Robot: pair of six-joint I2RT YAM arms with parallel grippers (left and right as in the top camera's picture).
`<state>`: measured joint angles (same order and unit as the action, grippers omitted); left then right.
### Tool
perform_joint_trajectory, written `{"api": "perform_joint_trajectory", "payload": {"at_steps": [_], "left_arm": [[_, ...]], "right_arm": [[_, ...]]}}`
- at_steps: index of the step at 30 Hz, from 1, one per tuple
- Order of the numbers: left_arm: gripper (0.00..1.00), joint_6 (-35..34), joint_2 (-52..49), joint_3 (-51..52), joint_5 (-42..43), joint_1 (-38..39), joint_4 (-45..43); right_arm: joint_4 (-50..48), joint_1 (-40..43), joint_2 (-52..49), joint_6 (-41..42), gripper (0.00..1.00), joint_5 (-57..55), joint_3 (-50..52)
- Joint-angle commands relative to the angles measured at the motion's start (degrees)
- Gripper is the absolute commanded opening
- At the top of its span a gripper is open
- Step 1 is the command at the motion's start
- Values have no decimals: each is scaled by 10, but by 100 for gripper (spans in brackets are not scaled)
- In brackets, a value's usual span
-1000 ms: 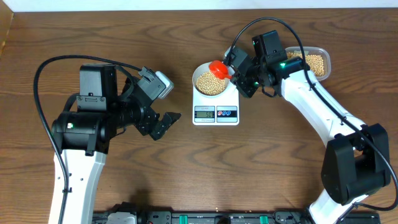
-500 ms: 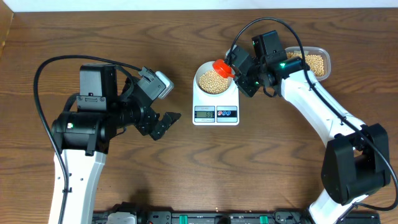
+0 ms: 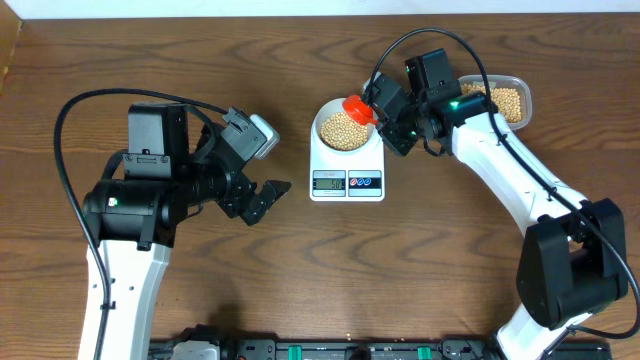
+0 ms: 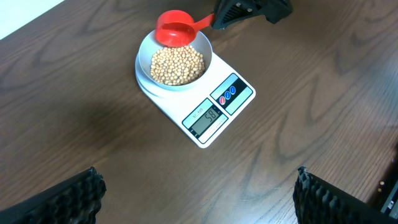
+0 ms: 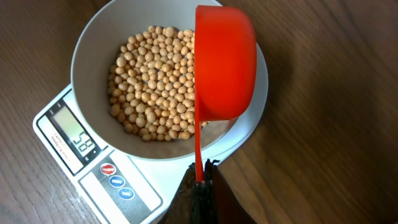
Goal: Scoop item into bowl and weigh 50g on scale
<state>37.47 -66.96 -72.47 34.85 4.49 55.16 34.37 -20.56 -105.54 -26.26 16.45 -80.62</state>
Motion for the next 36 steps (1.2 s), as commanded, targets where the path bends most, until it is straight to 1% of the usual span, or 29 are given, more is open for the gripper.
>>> {"api": "perform_joint_trajectory", "payload": {"at_steps": [1,11,16,19,22,26,29,33,35,36], "left_arm": [[99,-3,3,-16,12,-3,1],[99,-3,3,-16,12,-3,1],[99,-3,3,-16,12,-3,1],[99,-3,3,-16,12,-3,1],[99,-3,3,-16,12,-3,1],[99,-3,3,-16,12,-3,1],[99,-3,3,-16,12,-3,1],[99,-3,3,-16,12,-3,1],[99,-3,3,-16,12,-3,1],[99,-3,3,-16,12,-3,1]], "right_arm": [[-3,-3,-5,-6,1,-5,-5],[-4,-2,-5,-6,1,-14,-5],[-5,-2,2,1,1,20,-7],[2,-2,31,10,1,25,-7],[8,-2,79,10,1,52,-7],[7,4,141,9,1,44,-7],[8,25,186,9,1,21,-7],[30,76,236,9,1,-33,-7],[51,121,259,13,1,-51,-7],[63,158,273,41,1,-56,-7]]}}
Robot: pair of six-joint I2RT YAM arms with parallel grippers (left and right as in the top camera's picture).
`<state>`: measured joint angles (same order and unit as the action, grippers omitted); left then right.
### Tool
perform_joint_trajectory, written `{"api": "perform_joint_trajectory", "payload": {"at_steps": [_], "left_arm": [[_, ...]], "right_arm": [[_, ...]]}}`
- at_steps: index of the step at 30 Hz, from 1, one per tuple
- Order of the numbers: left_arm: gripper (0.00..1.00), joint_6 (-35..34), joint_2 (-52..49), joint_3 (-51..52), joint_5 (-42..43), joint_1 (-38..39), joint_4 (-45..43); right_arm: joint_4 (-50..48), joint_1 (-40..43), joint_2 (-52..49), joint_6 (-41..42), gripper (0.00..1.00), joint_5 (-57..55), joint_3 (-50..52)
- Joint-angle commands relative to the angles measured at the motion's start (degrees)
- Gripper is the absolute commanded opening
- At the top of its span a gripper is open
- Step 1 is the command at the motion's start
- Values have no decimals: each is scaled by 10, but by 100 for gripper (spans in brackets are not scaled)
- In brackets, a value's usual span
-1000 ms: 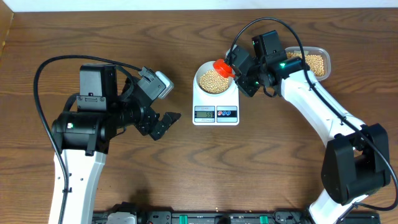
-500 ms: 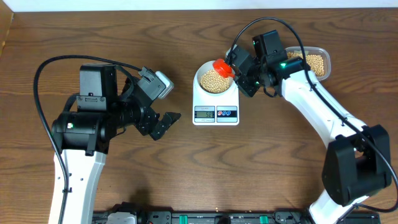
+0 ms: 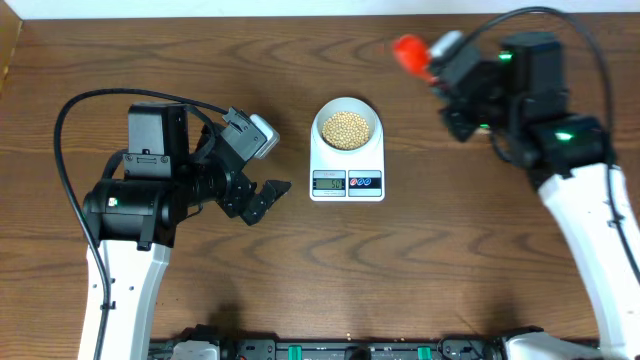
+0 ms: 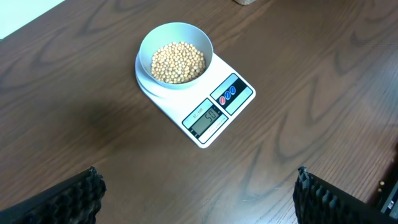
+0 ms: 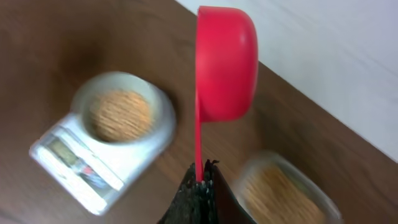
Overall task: Scoop item into bowl and weigh 50g on scale
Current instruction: 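Move the scoop right and down toward the table beside the tub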
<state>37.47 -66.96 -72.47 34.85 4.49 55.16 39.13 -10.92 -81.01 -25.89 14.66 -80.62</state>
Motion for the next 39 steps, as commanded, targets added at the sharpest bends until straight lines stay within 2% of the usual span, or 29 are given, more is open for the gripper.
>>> {"api": "perform_joint_trajectory", "payload": {"at_steps": [1,5,9,10,15,19,22,29,33,39], "left_arm": [[99,-3,3,-16,12,-3,1],[99,-3,3,-16,12,-3,1],[99,-3,3,-16,12,-3,1],[99,-3,3,-16,12,-3,1],[99,-3,3,-16,12,-3,1],[99,-3,3,-16,12,-3,1],[99,-3,3,-16,12,-3,1],[99,-3,3,-16,12,-3,1],[99,-3,3,-16,12,-3,1],[99,-3,3,-16,12,-3,1]], "right_arm": [[20,81,34,49,1,-38,-7],[47,186,59,120,1,-24,-7],[96,266,65,137,1,96,-7],[103,274,64,139,1,109,-6],[140,305,62,260,1,119,31],[126,305,61,395,1,119,105],[66,304,61,458,1,131,197],[-158,303,61,458,1,269,397],[-263,303,61,458,1,348,470],[-350,303,59,463,2,350,509]]}}
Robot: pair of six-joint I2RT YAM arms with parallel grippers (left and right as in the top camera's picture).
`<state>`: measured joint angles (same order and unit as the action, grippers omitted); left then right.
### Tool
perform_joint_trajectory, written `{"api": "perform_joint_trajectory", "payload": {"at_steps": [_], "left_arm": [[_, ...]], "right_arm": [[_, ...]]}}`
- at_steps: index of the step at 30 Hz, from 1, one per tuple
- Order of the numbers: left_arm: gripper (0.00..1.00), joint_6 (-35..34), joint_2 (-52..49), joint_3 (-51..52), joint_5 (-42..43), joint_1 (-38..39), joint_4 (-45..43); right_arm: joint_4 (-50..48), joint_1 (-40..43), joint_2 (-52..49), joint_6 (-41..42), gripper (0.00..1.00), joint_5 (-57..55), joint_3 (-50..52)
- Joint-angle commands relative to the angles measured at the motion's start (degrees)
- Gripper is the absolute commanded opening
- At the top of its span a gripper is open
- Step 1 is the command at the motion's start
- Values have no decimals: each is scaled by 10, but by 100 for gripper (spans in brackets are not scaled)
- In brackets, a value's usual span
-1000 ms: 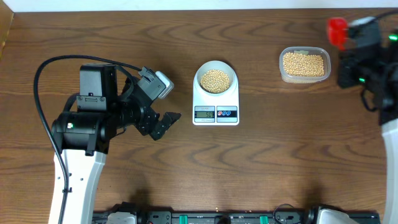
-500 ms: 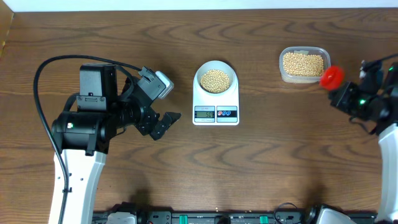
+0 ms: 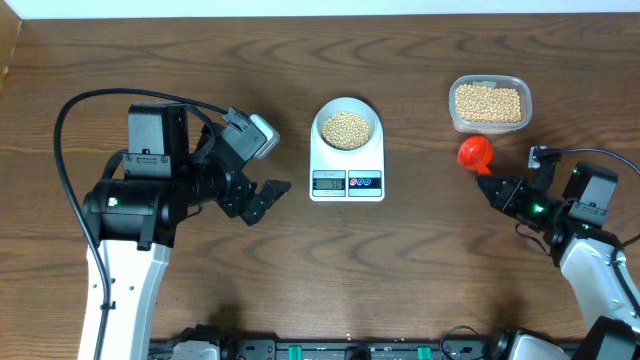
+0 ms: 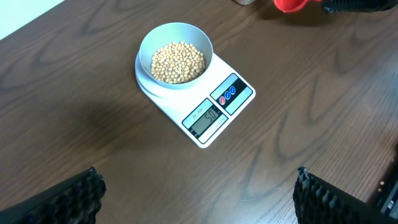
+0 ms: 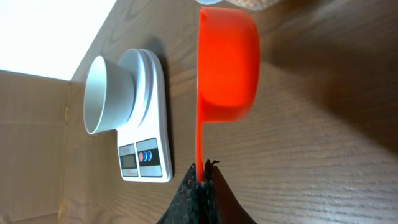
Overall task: Scoop item into bowl and weigh 50g on scale
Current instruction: 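Move the scoop right and down toward the table beside the tub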
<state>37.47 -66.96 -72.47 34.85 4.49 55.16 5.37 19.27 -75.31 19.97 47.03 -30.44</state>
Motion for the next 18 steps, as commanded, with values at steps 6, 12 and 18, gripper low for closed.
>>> {"api": "perform_joint_trajectory", "payload": {"at_steps": [6,12,18], "left_arm": [[99,-3,3,-16,12,-3,1],[99,-3,3,-16,12,-3,1],[99,-3,3,-16,12,-3,1]], "right_arm": [[-53,-27,-51,36,1,27,7],[-143,-52,-137,114,1,31,7],[-152,-27,-195,169,1,46,7]]}}
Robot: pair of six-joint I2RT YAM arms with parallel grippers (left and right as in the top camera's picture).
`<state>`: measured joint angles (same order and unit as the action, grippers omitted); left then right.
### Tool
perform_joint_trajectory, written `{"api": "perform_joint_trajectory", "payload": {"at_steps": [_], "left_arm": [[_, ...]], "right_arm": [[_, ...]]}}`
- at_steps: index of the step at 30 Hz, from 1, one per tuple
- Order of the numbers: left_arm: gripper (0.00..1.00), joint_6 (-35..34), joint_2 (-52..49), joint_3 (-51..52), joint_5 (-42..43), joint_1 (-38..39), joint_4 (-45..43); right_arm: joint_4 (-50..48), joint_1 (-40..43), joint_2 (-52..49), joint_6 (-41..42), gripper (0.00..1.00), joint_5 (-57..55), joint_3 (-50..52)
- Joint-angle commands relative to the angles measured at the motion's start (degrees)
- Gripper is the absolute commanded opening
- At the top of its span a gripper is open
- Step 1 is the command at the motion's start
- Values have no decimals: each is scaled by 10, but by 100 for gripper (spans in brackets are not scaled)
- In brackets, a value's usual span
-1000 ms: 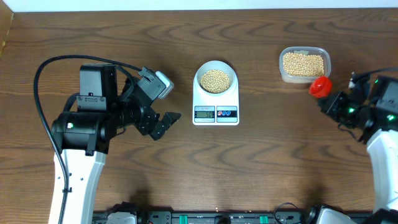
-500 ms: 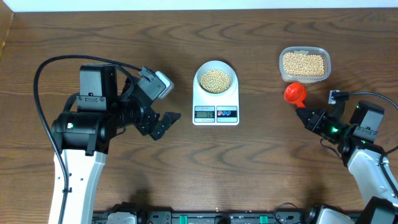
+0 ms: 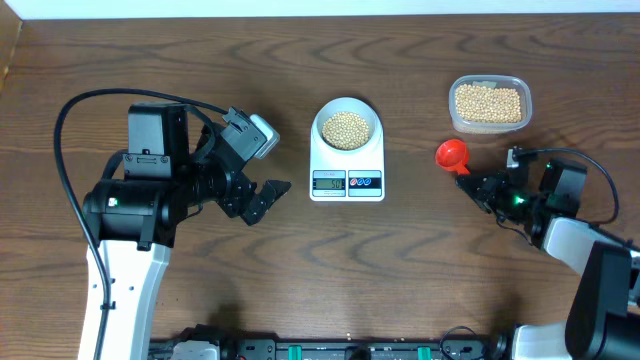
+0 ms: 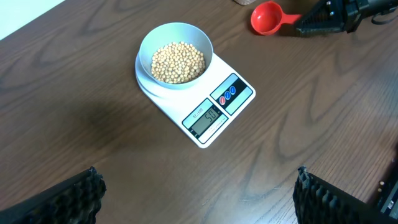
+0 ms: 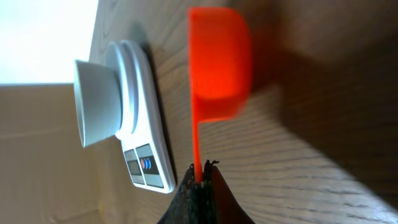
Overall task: Scoop item into bowl and weigh 50g on scale
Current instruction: 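Move the scoop right and down toward the table beside the tub, then set the red scoop on the table and open the right gripper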
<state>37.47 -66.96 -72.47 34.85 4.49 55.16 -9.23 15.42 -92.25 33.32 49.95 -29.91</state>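
A white bowl (image 3: 346, 127) of beans sits on the white scale (image 3: 347, 168); in the left wrist view the scale display (image 4: 206, 116) reads 50. My right gripper (image 3: 477, 186) is shut on the handle of the red scoop (image 3: 451, 154), low over the table right of the scale; the scoop (image 5: 217, 62) looks empty. The scoop (image 4: 267, 17) also shows in the left wrist view. My left gripper (image 3: 268, 198) hangs open left of the scale, holding nothing; its fingertips (image 4: 81, 193) frame bare table.
A clear tub (image 3: 488, 103) of beans stands at the back right, just behind the scoop. Cables trail from both arms.
The right gripper has moved left with the scoop, from below the tub to nearer the scale. The left arm, bowl and scale have not moved.
The right gripper first held the scoop tipped over the bowl, the display near 58. Then the scoop was raised back right and the display read 50. It then sat low by the tub, and now lies closer to the scale.
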Motion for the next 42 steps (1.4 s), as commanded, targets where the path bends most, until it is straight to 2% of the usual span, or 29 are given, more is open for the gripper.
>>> {"api": "perform_joint_trajectory", "payload": {"at_steps": [1,4,6,10,17,21,23,25,30,36,39,42], "left_arm": [[99,-3,3,-16,12,-3,1],[99,-3,3,-16,12,-3,1],[99,-3,3,-16,12,-3,1],[99,-3,3,-16,12,-3,1],[99,-3,3,-16,12,-3,1],[99,-3,3,-16,12,-3,1],[99,-3,3,-16,12,-3,1],[99,-3,3,-16,12,-3,1],[99,-3,3,-16,12,-3,1],[99,-3,3,-16,12,-3,1],[99,-3,3,-16,12,-3,1],[99,-3,3,-16,12,-3,1]], "right_arm": [[-24,12,-39,35,2,32,2],[-54,12,-61,35,10,50,2],[-53,16,-70,34,21,50,2],[-52,22,-72,22,30,38,2],[-52,22,-72,22,37,35,2],[-52,22,-72,22,48,28,2],[-52,22,-72,17,61,15,2],[-52,22,-71,1,99,-4,2],[-54,22,-56,-68,99,-46,-1],[-37,22,22,-139,99,-182,-1],[2,22,90,-191,99,-283,-1],[54,21,134,-230,99,-303,-1]]}}
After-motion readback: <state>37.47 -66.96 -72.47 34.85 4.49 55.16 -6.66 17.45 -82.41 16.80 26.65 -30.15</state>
